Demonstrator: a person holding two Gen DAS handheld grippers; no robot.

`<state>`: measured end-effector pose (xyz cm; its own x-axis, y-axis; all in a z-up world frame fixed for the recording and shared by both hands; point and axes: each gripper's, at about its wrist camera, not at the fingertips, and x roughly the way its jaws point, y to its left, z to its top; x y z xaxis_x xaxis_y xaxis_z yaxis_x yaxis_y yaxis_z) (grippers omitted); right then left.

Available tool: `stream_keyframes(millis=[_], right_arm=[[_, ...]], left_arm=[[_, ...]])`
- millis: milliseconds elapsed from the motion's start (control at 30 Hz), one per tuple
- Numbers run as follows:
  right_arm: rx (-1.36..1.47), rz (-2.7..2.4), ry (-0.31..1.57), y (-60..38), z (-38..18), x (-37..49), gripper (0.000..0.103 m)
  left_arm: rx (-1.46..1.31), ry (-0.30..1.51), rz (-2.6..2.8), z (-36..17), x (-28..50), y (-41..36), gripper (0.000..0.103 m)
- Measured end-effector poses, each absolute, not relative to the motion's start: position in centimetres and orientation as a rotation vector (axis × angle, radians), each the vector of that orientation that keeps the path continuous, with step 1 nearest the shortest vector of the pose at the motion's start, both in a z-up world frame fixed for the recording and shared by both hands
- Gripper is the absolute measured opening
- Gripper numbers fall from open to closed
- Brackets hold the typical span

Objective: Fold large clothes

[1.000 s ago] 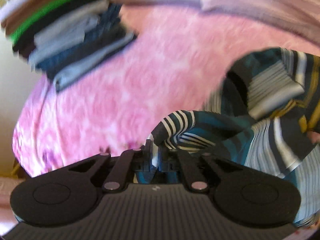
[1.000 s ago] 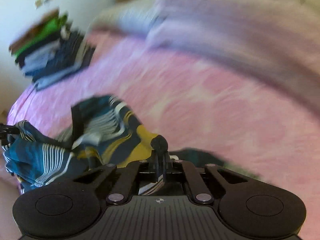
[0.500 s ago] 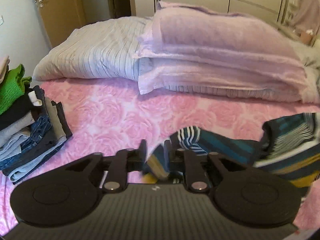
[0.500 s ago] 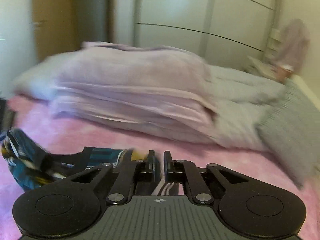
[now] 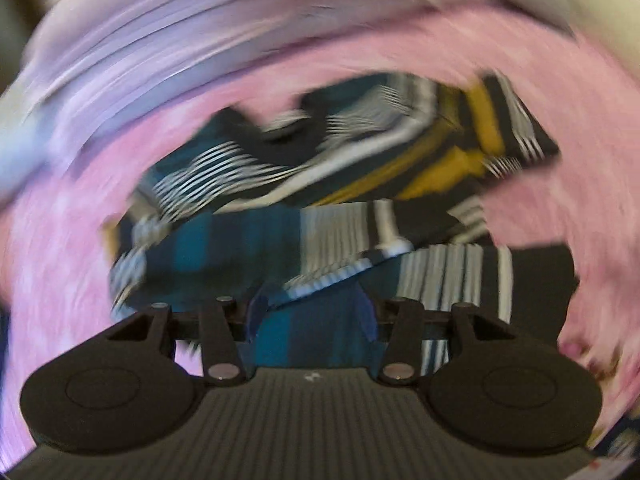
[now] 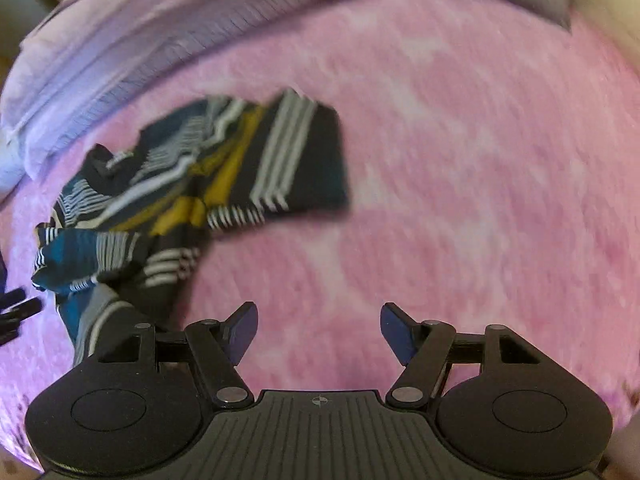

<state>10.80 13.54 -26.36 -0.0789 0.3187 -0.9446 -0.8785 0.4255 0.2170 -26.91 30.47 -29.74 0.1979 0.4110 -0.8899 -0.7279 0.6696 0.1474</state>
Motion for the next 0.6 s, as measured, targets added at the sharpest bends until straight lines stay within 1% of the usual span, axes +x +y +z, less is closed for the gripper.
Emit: stream_keyframes(millis=[133,167,200,233,267,333,433,533,600], right_arm=[[-0.547,1.030,1.291,12.1,-26.3,12.5,0.065],[-0.541,1.014,1.290,12.0,-26.2,12.8,0.065],[-0.533,0.995,1.291,11.8,-26.3,13.1,0.065],[-0.523,0.976,1.295,11.5,-26.6,13.4,0.065],[-0.510,0.953,1.305,11.2,-26.7,13.6,0.065],[-0.488,0.925,1.330,11.0,-26.9,13.7,0.065],[-0.463,0.923,1.355,11.0,-27.0,12.9,0.065],[-0.470,0.945,1.367,11.7,-27.0,11.1,0.065],[-0.474,0.981,1.369,12.4,-26.9,9.5,0.065]], left_arm=[[-0.195,1.235,0.655,-34.7,-23.0,30.6,0.043],[-0.141,1.263,0.627,-36.0,-22.3,30.5,0.040],[-0.101,1.274,0.624,-36.7,-22.2,30.6,0.021],[-0.078,1.283,0.641,-37.2,-22.3,30.7,0.007],[-0.090,1.273,0.676,-37.1,-22.8,31.0,0.006],[-0.129,1.181,0.761,-35.3,-24.6,31.2,0.006],[-0.205,1.074,0.958,-31.1,-30.7,30.7,0.005],[-0.315,1.017,1.198,-27.1,-40.5,29.6,0.005],[-0.392,1.036,1.381,-25.5,-47.8,29.1,0.005]])
